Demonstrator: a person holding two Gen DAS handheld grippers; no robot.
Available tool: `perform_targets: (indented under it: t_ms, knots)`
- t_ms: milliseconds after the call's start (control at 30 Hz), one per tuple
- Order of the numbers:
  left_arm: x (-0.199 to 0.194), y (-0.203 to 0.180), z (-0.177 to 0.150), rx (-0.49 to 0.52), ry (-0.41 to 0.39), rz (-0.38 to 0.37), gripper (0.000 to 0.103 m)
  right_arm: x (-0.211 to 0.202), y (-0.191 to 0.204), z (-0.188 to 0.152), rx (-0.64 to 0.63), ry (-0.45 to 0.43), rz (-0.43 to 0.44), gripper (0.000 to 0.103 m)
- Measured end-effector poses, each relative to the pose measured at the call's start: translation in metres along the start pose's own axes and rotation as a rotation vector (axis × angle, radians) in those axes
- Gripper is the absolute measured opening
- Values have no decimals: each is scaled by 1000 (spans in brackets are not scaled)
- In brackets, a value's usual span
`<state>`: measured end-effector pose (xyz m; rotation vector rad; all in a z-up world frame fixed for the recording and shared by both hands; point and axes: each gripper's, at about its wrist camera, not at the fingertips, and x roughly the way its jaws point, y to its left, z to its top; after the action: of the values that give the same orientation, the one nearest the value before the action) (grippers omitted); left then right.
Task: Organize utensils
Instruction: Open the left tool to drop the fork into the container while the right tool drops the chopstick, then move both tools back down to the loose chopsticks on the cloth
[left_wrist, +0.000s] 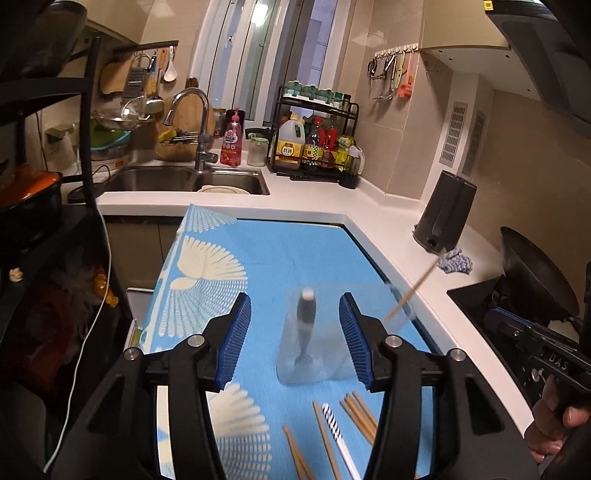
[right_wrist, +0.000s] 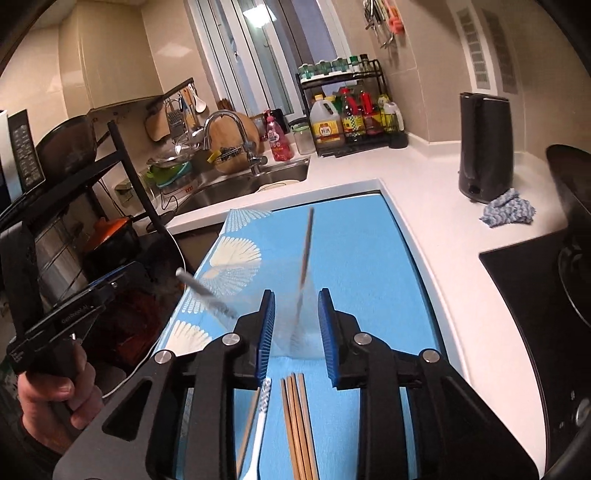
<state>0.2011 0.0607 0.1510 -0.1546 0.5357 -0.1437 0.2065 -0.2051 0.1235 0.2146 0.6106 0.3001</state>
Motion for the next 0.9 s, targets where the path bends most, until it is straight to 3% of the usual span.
perform_targets:
  t_ms: [200,367,433,533,667,900]
  knots:
    - [-28,-7,-62,29,9,34,49,-28,-11,-71,12,-43,-32,25]
    - [-38,-10,-127,45,22,81,32,-35,-16,-124,-26,-25,-57,22]
    - [-42,-13,-148,43,22,81,30,-34,-19,-143,-44,-12,-77,15]
    - [-46,-20,-178,44,23,84,29,-30,-24,-168,-42,31,-74,13]
    - [-49,-26,-212,3,47,88,29,-25,-23,-192,-69,73,-74,13]
    - [-59,-42,-245,36,31,125,29,-12,-16,-215,-99,129,-66,14]
